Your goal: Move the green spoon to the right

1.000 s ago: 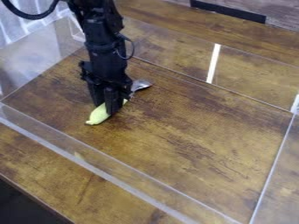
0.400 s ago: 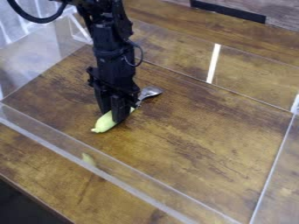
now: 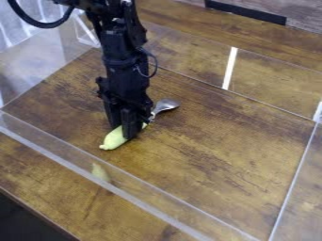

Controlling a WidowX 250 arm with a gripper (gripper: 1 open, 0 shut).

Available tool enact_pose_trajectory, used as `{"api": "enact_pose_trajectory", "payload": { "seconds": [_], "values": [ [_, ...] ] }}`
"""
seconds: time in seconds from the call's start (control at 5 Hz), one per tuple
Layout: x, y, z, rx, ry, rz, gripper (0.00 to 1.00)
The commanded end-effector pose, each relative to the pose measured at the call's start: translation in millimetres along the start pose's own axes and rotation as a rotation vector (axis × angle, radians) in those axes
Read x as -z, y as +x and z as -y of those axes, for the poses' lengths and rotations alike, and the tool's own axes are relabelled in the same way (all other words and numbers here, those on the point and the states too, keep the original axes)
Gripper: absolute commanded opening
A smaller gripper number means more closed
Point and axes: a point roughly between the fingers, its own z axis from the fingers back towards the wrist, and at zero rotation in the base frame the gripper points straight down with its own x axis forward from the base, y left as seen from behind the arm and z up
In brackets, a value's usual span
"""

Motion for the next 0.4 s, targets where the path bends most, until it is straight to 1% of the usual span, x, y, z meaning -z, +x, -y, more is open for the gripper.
{"api": "enact_pose_trajectory", "payload": {
  "seconds": [0.0, 0.2],
  "values": [
    [-7.5, -4.9, 23.0, 0.064, -0.011, -0.009, 0.00],
    [-7.5, -7.7, 22.5, 0.060, -0.013, -0.010, 0.00]
  ]
}}
